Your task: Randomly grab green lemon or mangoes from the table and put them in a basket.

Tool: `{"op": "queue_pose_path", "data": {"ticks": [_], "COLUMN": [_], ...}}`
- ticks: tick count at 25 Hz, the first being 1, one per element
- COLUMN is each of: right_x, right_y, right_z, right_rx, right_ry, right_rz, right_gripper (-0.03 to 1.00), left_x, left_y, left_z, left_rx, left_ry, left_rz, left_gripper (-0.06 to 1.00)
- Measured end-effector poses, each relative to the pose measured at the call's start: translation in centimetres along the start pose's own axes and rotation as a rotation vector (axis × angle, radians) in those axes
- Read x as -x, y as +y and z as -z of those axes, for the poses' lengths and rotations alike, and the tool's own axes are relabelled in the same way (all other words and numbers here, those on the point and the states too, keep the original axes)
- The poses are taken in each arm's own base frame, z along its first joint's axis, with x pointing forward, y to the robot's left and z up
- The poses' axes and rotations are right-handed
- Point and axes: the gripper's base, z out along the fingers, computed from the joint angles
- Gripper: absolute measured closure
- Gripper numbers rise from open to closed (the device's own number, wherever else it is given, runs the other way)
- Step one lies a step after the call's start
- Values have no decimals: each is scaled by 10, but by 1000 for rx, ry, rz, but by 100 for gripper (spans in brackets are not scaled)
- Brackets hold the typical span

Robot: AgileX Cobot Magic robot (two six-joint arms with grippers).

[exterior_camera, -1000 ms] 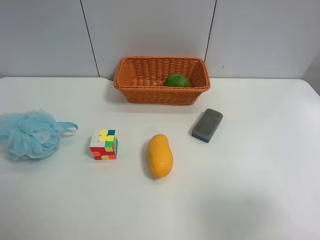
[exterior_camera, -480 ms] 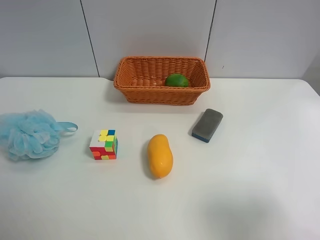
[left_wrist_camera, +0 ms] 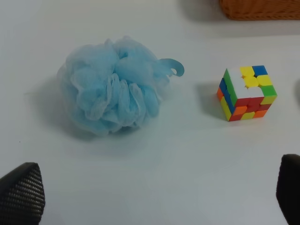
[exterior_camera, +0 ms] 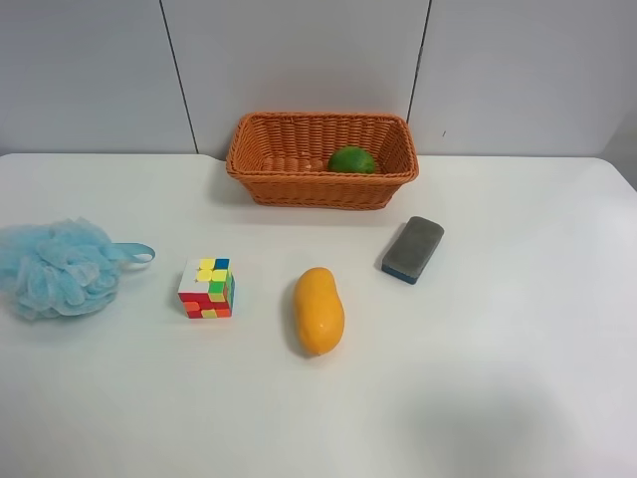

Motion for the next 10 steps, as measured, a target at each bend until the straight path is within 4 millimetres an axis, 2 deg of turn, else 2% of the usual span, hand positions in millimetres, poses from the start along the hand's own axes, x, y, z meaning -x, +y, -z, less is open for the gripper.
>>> {"op": "queue_pose_path", "data": {"ticks": [10], "right_x": [0], "right_y": [0], "right_z": [0], "right_rx": [0], "right_ry": [0], "right_rz": [0], "right_gripper": [-2], "left_x": [0], "left_y": [0], "left_z": [0], "left_rx": [0], "left_ry": [0], "left_rz": [0], "left_gripper": [-5]}}
